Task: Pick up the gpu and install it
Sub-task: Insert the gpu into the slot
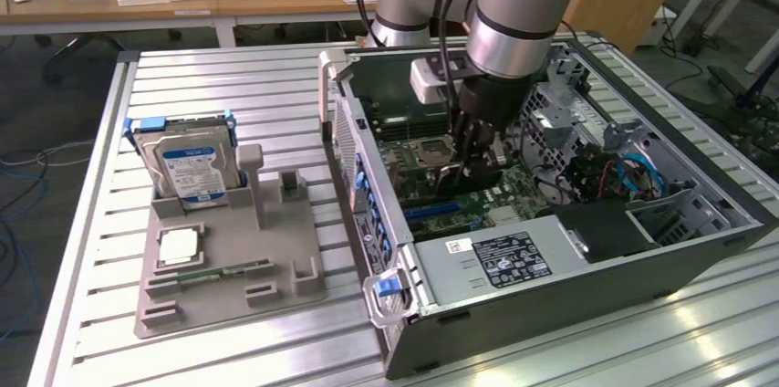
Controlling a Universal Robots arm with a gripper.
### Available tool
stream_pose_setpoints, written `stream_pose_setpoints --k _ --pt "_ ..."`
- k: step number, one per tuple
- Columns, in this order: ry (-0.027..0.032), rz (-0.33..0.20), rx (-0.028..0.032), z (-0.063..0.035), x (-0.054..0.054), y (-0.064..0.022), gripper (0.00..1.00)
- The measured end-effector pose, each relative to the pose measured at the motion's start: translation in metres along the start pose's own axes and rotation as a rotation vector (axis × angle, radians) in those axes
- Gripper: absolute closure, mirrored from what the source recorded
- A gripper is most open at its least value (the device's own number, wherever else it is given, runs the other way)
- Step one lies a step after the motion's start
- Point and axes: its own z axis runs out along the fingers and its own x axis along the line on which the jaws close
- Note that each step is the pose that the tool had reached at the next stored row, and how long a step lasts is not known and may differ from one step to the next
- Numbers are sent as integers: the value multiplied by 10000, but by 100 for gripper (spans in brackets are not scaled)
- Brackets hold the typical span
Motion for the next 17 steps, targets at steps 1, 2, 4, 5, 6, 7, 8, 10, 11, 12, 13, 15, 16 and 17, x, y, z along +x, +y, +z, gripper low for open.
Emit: stream_pose_setpoints --k 1,2,4,5,6,7,8,10,11,12,13,15,16,17 --pt "3 0 -1 6 1 1 73" --pt "6 0 -2 8 1 1 73" --pt "6 0 -2 7 1 1 73" --pt "6 1 -2 8 1 2 73" --pt "4 4 -1 8 1 8 73" --pt "4 3 -1 9 1 16 73" --pt "4 1 -1 9 1 23 73" --pt "4 1 -1 8 1 30 73" --pt "4 -1 -2 8 1 30 73" --pt "5 -1 -2 8 1 32 73" --pt "4 2 -1 8 1 37 73" --pt "4 1 -2 8 2 51 73" --pt "4 0 -2 9 2 54 73" --pt "4 -1 -2 8 2 54 73"
